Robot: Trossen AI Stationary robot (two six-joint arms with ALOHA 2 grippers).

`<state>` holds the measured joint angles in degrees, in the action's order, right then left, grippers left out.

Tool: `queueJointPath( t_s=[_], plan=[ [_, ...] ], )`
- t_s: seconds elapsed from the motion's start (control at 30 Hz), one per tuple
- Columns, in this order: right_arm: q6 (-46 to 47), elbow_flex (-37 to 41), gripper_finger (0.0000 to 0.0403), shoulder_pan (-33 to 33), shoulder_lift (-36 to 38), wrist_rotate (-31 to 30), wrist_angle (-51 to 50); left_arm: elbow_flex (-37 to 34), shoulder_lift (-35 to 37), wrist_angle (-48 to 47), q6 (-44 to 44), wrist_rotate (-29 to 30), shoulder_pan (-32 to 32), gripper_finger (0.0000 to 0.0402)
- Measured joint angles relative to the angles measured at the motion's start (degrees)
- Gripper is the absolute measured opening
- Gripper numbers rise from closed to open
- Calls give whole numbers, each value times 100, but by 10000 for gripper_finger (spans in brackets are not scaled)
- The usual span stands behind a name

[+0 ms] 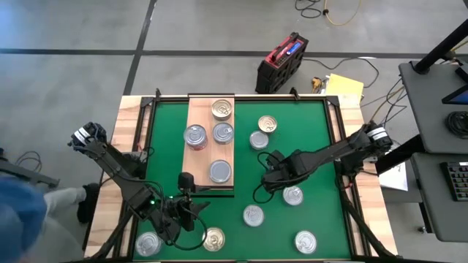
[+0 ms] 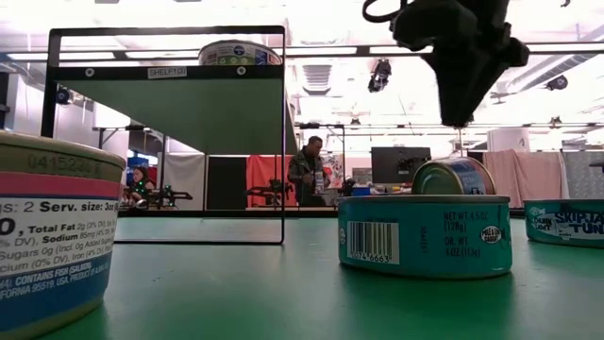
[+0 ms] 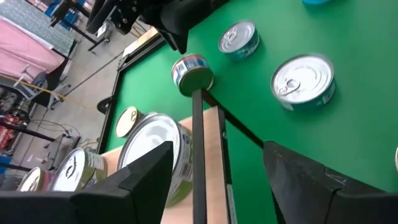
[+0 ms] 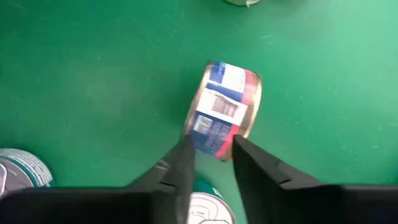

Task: Stack canned seafood by type on shelf
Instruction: Stack the blue and pink tuna can on top of the blue tuna can on the shelf

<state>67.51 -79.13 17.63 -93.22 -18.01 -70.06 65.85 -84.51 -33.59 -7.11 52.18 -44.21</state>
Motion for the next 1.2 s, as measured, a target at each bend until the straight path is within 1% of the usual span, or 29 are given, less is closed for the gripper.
queueJointPath(
  t_s=[0.1,0.27,0.37,0.5,0.6,0.73,0.9,1.2],
  plan=[
    [-5,-35,166,-7,-117,128,4,0,15,-184,-73,99,0,233],
    [128,-1,255,-13,-146,142,2,0,105,-397,-168,246,-2,233],
    [204,2,293,-15,-141,143,1,0,136,-403,-175,282,0,233],
    [281,23,326,-39,-154,143,6,1,138,-438,-175,284,-2,233],
    [302,85,341,-89,-212,140,11,0,138,-443,-178,286,0,233],
    [297,293,347,-197,-227,138,101,1,140,-450,-202,285,-1,233],
    [239,561,345,-349,-237,145,232,0,140,-480,-249,284,-2,233],
    [81,924,340,-507,-237,213,855,0,140,-476,-289,284,-1,233]
  ],
)
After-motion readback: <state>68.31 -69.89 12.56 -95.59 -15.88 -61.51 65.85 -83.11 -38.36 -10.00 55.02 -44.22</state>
